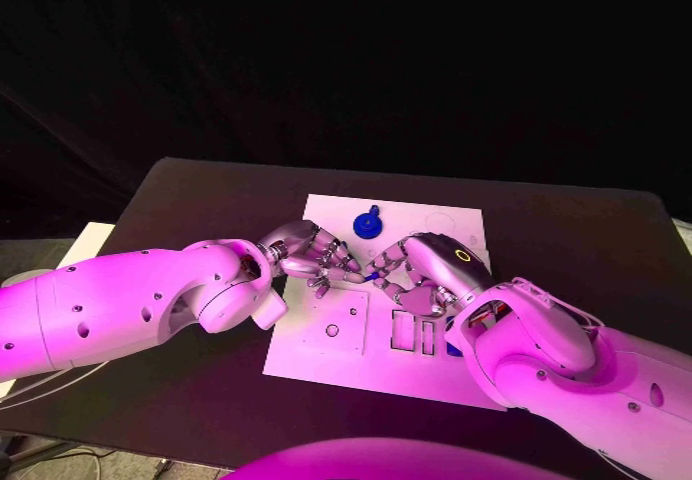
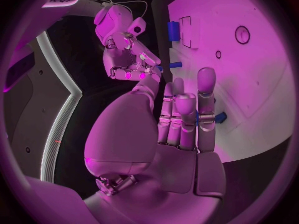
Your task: Assemble the parts on the task board
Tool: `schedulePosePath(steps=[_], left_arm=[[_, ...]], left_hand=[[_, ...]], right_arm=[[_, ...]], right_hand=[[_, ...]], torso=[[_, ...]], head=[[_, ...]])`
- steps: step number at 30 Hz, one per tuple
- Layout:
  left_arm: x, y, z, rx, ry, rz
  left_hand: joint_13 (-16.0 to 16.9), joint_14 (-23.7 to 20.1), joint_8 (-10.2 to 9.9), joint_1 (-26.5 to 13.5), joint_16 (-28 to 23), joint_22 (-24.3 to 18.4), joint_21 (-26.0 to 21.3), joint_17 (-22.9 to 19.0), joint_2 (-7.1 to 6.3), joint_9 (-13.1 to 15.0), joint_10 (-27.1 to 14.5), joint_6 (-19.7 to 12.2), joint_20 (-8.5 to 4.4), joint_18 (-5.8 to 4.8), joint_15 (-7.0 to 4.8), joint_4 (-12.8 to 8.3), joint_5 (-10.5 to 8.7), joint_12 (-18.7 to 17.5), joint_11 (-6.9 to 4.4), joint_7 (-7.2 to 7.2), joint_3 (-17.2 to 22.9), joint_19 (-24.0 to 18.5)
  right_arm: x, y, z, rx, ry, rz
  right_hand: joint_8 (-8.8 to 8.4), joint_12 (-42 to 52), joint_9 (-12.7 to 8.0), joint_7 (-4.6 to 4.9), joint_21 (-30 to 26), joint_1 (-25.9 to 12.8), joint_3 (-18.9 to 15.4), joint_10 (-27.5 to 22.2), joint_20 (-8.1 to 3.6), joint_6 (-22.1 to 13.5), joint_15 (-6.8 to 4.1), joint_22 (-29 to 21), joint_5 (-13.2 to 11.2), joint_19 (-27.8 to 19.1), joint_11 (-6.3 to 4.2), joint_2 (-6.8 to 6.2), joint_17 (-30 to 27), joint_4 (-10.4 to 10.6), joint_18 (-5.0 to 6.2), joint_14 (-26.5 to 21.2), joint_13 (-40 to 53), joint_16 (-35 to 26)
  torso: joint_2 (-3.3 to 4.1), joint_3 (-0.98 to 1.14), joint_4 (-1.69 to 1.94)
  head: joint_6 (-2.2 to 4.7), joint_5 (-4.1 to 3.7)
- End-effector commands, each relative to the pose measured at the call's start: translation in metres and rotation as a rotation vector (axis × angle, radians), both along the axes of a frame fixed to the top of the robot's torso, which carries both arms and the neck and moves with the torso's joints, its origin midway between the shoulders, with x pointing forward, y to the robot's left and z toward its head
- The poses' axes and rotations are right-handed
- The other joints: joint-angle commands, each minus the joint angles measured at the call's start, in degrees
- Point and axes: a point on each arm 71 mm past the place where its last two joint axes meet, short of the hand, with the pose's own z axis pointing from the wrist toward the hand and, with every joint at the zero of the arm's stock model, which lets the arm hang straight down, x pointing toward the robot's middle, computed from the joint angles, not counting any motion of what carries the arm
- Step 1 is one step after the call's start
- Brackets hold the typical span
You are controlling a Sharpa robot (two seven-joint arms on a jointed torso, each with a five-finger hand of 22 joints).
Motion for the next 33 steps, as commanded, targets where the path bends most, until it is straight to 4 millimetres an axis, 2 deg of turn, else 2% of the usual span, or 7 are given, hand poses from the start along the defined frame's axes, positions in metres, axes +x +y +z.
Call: schedulePosePath(steps=[1, 16, 33], left_arm=[[-0.0009, -0.0025, 0.0, 0.001, -0.001, -0.004], [0.0007, -0.0005, -0.0008, 0.01, 0.0, 0.001], [0.0019, -0.0005, -0.0005, 0.01, -0.006, 0.006]], left_hand=[[0.1, 0.5, 0.5, -0.1, 0.4, 0.1, 0.3, 0.2, 0.32, 0.1, -0.1, -0.1, -0.03, -0.59, -0.03, 0.1, -0.29, 0.5, -0.5, -0.49, -0.5, 0.4], [0.6, 0.8, 1.5, 1.1, 0.9, 0.6, 1.0, 1.0, 1.02, 0.4, -0.4, -0.4, -0.19, -0.73, -0.18, -0.2, -0.28, 1.2, -0.68, -0.66, -1.4, 0.8], [0.8, 1.0, 2.0, 1.8, 1.1, 0.8, 1.4, 1.4, 1.6, 0.6, -0.5, -0.6, -0.26, -0.8, -0.24, -0.3, -0.27, 1.5, -0.74, -0.71, -1.7, 1.0]], right_arm=[[-0.0022, 0.0024, 0.0024, 0.009, -0.026, 0.017], [-0.0056, 0.0054, 0.0065, 0.027, -0.056, 0.033], [-0.0087, 0.008, 0.0075, 0.037, -0.041, 0.057]], right_hand=[[0.18, 0.1, 0.1, -0.05, 0.1, -0.5, 0.0, 0.1, 0.09, 0.3, 0.2, 0.0, 0.4, 0.3, 0.07, -0.16, 0.1, -0.5, -0.8, 3.0, -0.1, 0.1], [0.18, 0.1, 0.1, -0.05, 0.1, -0.5, 0.0, 0.1, 0.09, 0.3, 0.2, 0.1, 0.4, 0.4, 0.07, -0.15, 0.2, -0.5, -0.82, 3.0, -0.1, 0.2], [0.18, 0.1, 0.1, -0.04, 0.2, -0.5, 0.0, 0.1, 0.09, 0.3, 0.21, 0.1, 0.5, 0.4, 0.08, -0.2, 0.2, -0.5, -0.83, 3.0, -0.1, 0.2]], torso=[[-0.02, 0.0, 0.07], [0.03, 0.06, -0.02], [-0.04, 0.01, 0.03]], head=[[-0.17, 0.07], [-0.48, 0.13], [-0.89, 0.27]])
